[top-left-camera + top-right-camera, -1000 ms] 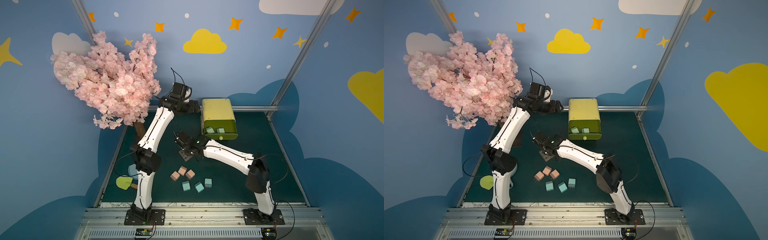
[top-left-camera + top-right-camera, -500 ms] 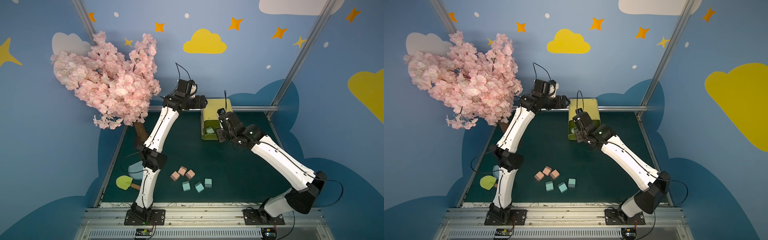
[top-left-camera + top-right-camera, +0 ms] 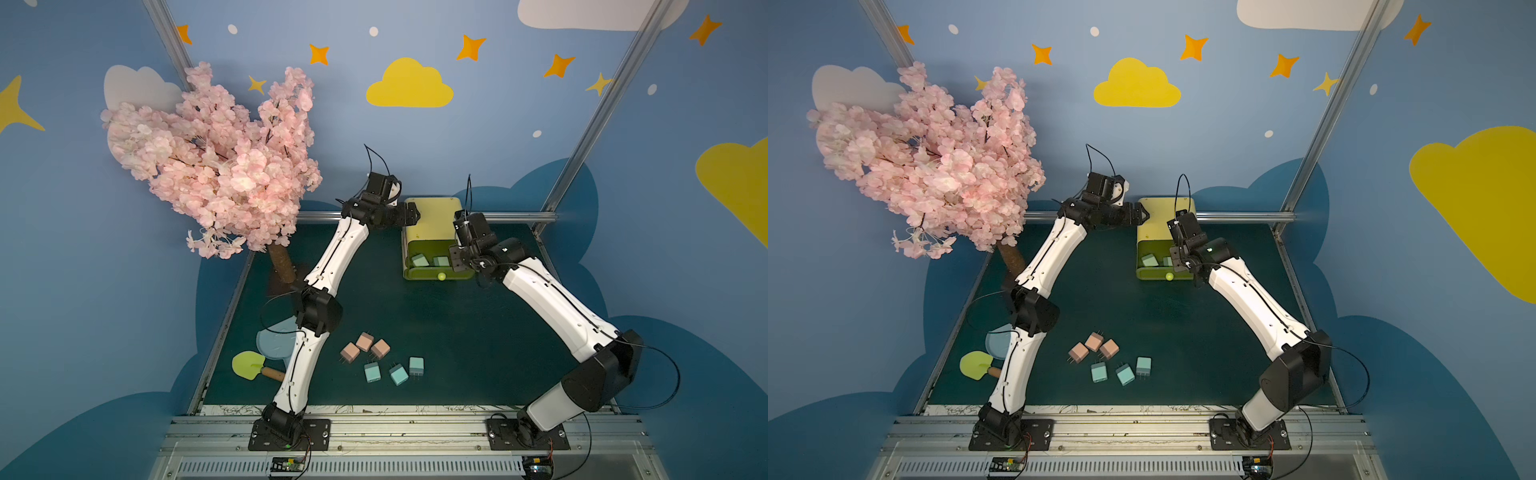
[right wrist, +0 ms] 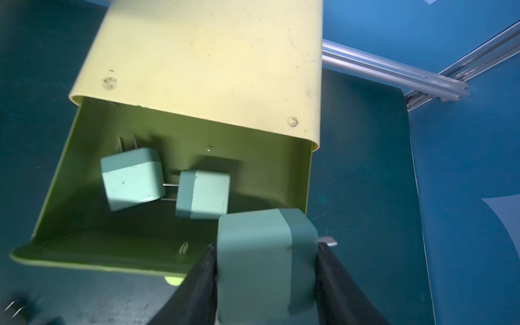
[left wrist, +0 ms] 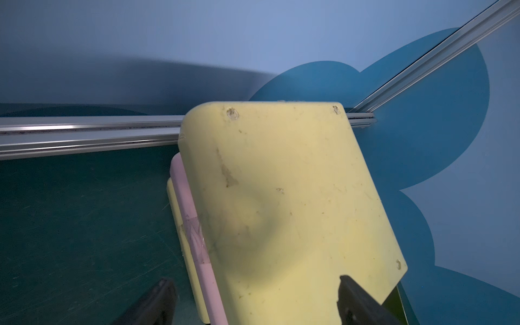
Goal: Place the plugs into the drawer by color
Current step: Place the plug in the drawer.
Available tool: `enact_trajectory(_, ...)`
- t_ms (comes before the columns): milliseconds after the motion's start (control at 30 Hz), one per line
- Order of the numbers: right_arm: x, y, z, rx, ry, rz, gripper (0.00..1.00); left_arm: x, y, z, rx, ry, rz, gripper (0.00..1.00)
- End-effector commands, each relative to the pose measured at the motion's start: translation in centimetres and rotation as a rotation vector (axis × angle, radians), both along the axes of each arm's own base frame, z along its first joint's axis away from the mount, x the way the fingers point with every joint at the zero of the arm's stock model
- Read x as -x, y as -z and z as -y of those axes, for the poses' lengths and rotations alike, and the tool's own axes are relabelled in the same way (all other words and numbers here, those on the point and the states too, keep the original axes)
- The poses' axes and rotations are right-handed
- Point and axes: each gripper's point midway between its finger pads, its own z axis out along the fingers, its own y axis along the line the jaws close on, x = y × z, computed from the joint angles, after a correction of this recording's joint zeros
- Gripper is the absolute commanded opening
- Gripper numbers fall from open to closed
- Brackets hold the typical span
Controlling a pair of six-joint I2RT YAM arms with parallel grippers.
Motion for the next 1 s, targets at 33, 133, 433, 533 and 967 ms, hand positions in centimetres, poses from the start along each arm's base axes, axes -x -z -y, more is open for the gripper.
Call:
enact_trajectory(33,-1.2,0.6,-0.6,-0.005,-0.002,0.0,0.38,-0.2,0.7,0.6,0.028,0.038,-0.009,0.91)
enact_trajectory(133,-1.6,1.7,-0.7,0.008,0.003,-0.023,0.38,0.0,1.3,0.7,0.028,0.045,-0.03,0.9)
enact_trajectory(433,-2.9,2.9,-1.1,0.035,0.0,-0.042,0.4,0.3,2.8,0.8,0.018,0.053,-0.071,0.88)
enact_trajectory(533,-3.2,3.3,-1.3,0.04,-0.001,-0.049,0.4,0.4,3.1,0.8,0.015,0.054,-0.08,0.88)
enact_trajectory(967,-3.9,2.6,-0.9,0.02,-0.003,-0.042,0.64,0.5,3.4,1.0,0.014,0.069,-0.082,0.87)
